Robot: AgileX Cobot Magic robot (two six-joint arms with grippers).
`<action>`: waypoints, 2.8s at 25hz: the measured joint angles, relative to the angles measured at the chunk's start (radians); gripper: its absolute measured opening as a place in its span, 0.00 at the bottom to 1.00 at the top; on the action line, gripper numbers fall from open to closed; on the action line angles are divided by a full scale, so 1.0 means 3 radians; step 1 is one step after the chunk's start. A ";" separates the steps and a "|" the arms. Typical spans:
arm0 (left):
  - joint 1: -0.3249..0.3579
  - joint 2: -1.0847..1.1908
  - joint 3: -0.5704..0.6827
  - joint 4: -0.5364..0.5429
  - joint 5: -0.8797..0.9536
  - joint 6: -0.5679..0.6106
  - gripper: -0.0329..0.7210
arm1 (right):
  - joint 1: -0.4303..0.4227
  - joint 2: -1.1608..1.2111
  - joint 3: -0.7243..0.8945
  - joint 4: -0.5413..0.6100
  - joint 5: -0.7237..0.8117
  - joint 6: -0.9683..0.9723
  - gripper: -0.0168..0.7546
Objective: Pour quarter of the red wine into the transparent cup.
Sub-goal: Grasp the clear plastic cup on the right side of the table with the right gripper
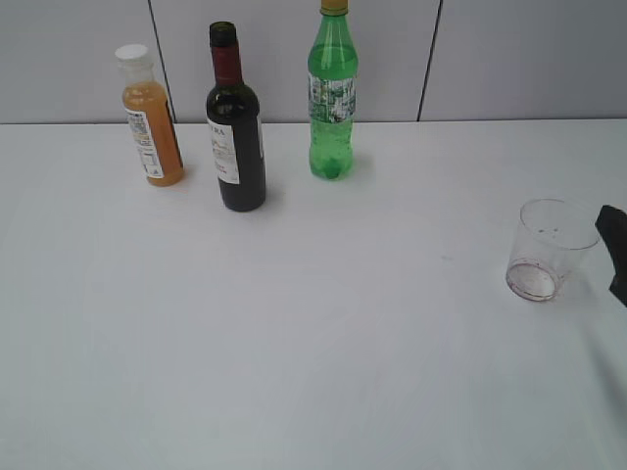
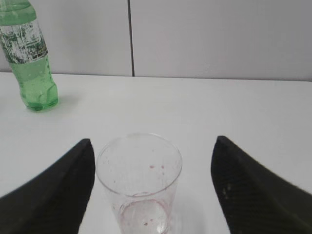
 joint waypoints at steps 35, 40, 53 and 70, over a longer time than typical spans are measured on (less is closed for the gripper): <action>0.0000 0.0000 0.0000 0.0000 -0.0003 0.0000 0.82 | 0.0000 0.2192 -0.0391 -0.0272 -0.0667 0.0010 0.89; 0.0000 0.0000 0.0000 0.0000 -0.0003 0.0000 0.82 | 0.0000 0.2447 -0.0503 -0.0272 -0.0667 0.0033 0.89; 0.0000 0.0000 0.0000 0.0000 -0.0003 0.0000 0.82 | 0.0000 0.2704 -0.0814 -0.0279 -0.0736 0.0036 0.89; 0.0000 0.0000 0.0000 0.0000 -0.0003 0.0000 0.82 | 0.0000 0.3048 -0.1136 -0.0394 -0.0973 0.0019 0.80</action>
